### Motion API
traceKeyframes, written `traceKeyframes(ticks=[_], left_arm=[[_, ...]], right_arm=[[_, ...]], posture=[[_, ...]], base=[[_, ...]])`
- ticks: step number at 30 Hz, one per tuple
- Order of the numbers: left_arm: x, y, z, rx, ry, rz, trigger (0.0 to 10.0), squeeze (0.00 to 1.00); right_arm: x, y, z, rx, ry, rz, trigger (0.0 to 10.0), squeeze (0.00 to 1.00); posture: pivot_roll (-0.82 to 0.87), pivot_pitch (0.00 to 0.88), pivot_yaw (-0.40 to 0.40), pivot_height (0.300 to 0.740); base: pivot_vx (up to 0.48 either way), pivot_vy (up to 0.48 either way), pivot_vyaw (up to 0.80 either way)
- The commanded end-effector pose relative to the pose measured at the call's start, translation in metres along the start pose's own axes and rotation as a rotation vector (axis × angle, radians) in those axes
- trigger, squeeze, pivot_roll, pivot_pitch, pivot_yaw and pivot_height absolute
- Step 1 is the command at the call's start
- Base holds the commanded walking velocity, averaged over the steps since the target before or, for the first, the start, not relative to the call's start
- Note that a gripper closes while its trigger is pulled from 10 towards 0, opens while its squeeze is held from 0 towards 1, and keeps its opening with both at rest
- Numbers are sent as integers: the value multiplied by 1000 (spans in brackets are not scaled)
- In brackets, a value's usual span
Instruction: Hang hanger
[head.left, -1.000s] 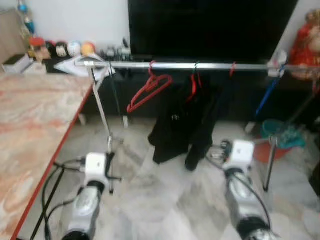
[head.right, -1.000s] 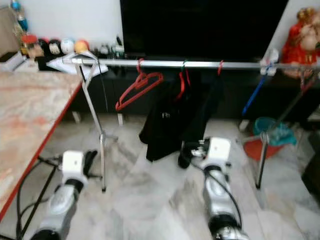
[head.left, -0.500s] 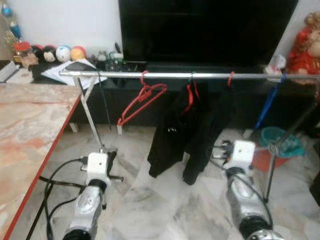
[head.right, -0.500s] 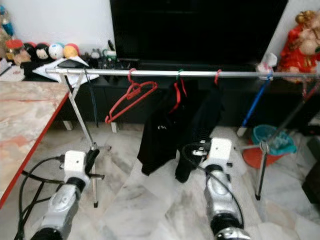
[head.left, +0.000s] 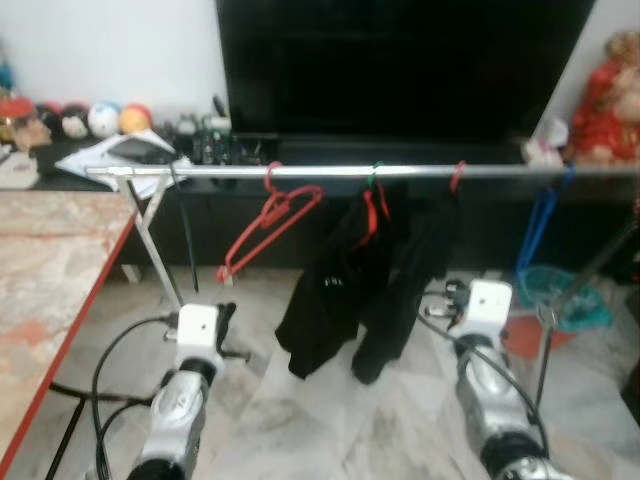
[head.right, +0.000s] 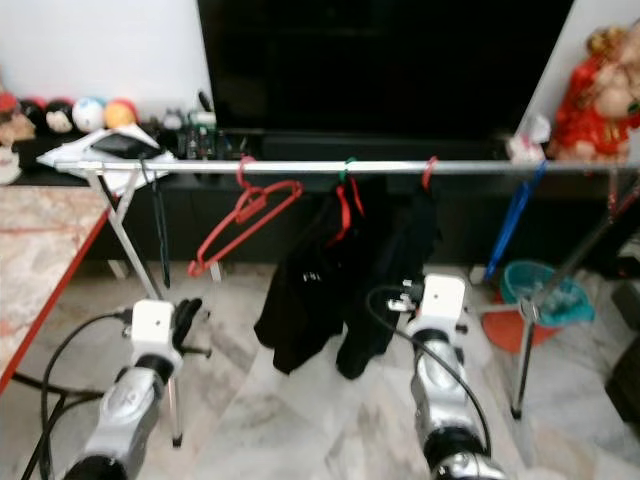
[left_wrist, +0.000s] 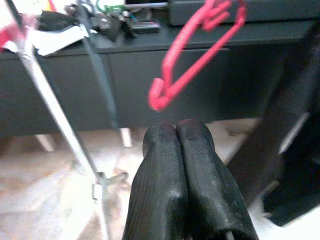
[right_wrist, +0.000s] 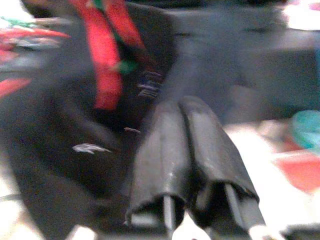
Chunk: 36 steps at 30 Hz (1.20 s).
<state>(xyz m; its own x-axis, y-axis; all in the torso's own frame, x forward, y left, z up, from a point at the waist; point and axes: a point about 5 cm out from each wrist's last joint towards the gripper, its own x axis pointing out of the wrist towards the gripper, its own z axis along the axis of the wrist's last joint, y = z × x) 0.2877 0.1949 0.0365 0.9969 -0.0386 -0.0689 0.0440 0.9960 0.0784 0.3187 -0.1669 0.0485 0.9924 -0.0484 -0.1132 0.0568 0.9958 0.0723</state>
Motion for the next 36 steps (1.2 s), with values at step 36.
traceKeyframes(ticks=[36], left_arm=[[-1,-11,-5,-13,23,-22,10000,0]], right_arm=[[-3,-17,-4,-23,25,-57,10000,0]], posture=[[-1,0,-35,740]], base=[[190,0,0]])
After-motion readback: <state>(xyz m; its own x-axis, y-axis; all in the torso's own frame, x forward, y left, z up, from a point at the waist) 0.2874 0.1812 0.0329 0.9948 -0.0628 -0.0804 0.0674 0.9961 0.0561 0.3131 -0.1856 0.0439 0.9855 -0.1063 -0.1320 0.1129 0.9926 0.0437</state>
